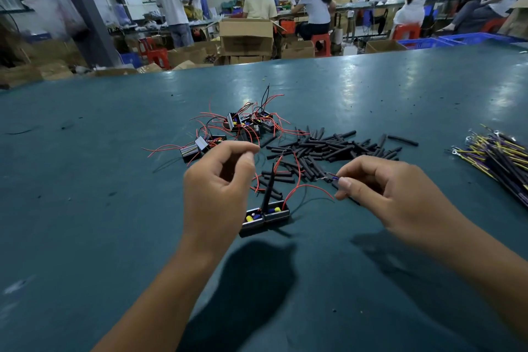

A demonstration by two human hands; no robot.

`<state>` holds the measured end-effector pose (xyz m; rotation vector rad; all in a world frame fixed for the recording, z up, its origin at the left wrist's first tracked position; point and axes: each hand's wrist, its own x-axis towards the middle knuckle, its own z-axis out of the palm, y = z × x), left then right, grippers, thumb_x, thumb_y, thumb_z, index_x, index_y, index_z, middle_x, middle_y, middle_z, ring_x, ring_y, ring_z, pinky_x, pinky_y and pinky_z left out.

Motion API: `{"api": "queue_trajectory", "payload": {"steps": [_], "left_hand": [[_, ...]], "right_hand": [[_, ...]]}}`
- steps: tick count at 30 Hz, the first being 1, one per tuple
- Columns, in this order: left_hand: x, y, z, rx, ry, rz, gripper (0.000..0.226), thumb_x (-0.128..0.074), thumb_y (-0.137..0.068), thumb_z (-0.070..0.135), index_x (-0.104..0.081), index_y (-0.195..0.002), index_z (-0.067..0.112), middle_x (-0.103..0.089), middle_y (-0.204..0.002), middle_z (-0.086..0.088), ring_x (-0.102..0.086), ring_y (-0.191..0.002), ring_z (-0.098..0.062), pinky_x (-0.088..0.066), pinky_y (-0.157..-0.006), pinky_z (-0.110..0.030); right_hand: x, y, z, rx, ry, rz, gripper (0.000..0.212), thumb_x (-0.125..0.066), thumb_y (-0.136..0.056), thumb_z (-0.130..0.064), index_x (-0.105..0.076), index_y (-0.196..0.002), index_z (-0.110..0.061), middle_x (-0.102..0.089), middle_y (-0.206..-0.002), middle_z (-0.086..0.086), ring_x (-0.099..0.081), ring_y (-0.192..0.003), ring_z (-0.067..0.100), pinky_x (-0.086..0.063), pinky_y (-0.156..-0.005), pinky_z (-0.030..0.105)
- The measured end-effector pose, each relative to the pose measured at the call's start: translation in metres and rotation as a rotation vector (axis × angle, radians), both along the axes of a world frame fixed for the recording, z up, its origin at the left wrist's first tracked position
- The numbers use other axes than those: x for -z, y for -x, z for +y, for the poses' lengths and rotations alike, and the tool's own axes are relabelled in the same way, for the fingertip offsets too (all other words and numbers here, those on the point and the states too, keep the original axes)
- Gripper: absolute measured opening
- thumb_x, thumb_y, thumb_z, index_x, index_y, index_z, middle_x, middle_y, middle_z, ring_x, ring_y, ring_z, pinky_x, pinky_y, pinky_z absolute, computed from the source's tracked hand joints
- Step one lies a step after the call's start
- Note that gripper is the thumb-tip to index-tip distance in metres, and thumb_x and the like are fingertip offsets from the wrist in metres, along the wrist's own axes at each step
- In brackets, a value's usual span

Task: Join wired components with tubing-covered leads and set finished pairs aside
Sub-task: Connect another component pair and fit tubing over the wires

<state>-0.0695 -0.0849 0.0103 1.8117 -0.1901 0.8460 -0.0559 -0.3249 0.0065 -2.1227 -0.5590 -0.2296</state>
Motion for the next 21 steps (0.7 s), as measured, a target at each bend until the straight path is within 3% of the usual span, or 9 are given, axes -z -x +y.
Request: {"api": "queue_trajectory", "payload": {"steps": [3,5,10,12,15,18,21], "left_hand": [[0.002,-0.007,0.007,0.006,0.099,0.082,0.016,-0.057,-0.089,0.019,-0.073,-0.086,0.022,-0.060,-0.063,0.014,-0.047,-0.057,-0.007,-0.037,-0.052,-0.021],[0.004,-0.011,0.013,0.016,0.104,0.147,0.016,-0.059,-0.090,0.015,-0.073,-0.087,0.022,-0.062,-0.064,0.012,-0.048,-0.058,-0.008,-0.039,-0.053,-0.022],[0.007,-0.014,0.017,0.137,-0.187,0.340,0.032,-0.056,-0.083,-0.007,-0.067,-0.085,0.023,-0.069,-0.082,0.003,-0.059,-0.070,-0.013,-0.048,-0.066,-0.028],[0.009,-0.012,0.017,0.190,-0.254,0.360,0.024,-0.059,-0.080,0.002,-0.065,-0.084,0.025,-0.067,-0.084,0.002,-0.060,-0.073,-0.021,-0.050,-0.066,-0.030],[0.011,-0.012,0.019,0.243,-0.321,0.328,0.009,-0.068,-0.082,0.019,-0.065,-0.086,0.026,-0.063,-0.083,0.006,-0.060,-0.075,-0.017,-0.050,-0.070,-0.028],[0.012,-0.013,0.019,0.290,-0.365,0.335,0.006,-0.075,-0.088,0.021,-0.070,-0.088,0.026,-0.065,-0.080,0.006,-0.062,-0.073,-0.018,-0.054,-0.070,-0.038],[0.014,-0.013,0.016,0.342,-0.336,0.349,0.005,-0.075,-0.088,0.021,-0.072,-0.085,0.023,-0.069,-0.074,0.006,-0.059,-0.064,-0.008,-0.051,-0.063,-0.028]], "right_hand": [[0.006,-0.001,0.000,-0.031,0.061,-0.025,0.012,-0.058,-0.097,-0.032,-0.048,-0.102,-0.037,-0.073,-0.081,-0.022,-0.040,-0.045,0.006,-0.038,-0.049,0.024],[0.008,-0.003,-0.001,-0.049,0.077,-0.036,0.013,-0.057,-0.099,-0.028,-0.048,-0.101,-0.038,-0.073,-0.082,-0.020,-0.036,-0.044,0.007,-0.035,-0.046,0.023],[0.012,-0.007,-0.002,-0.069,0.112,-0.060,0.021,-0.057,-0.099,-0.021,-0.057,-0.102,-0.042,-0.071,-0.081,-0.017,-0.037,-0.046,0.008,-0.034,-0.049,0.018],[0.013,-0.007,-0.001,-0.073,0.125,-0.065,0.023,-0.056,-0.099,-0.021,-0.058,-0.104,-0.043,-0.071,-0.081,-0.018,-0.040,-0.046,0.007,-0.036,-0.051,0.015],[0.014,-0.008,0.001,-0.066,0.132,-0.053,0.021,-0.056,-0.100,-0.023,-0.059,-0.103,-0.044,-0.071,-0.080,-0.019,-0.042,-0.047,0.006,-0.038,-0.051,0.014],[0.015,-0.008,0.001,-0.071,0.112,-0.019,0.019,-0.055,-0.100,-0.026,-0.057,-0.102,-0.045,-0.071,-0.080,-0.017,-0.043,-0.049,0.005,-0.037,-0.052,0.015],[0.013,-0.008,0.002,-0.089,0.062,0.023,0.021,-0.054,-0.100,-0.026,-0.058,-0.102,-0.047,-0.071,-0.079,-0.013,-0.042,-0.050,0.004,-0.037,-0.052,0.014]]}}
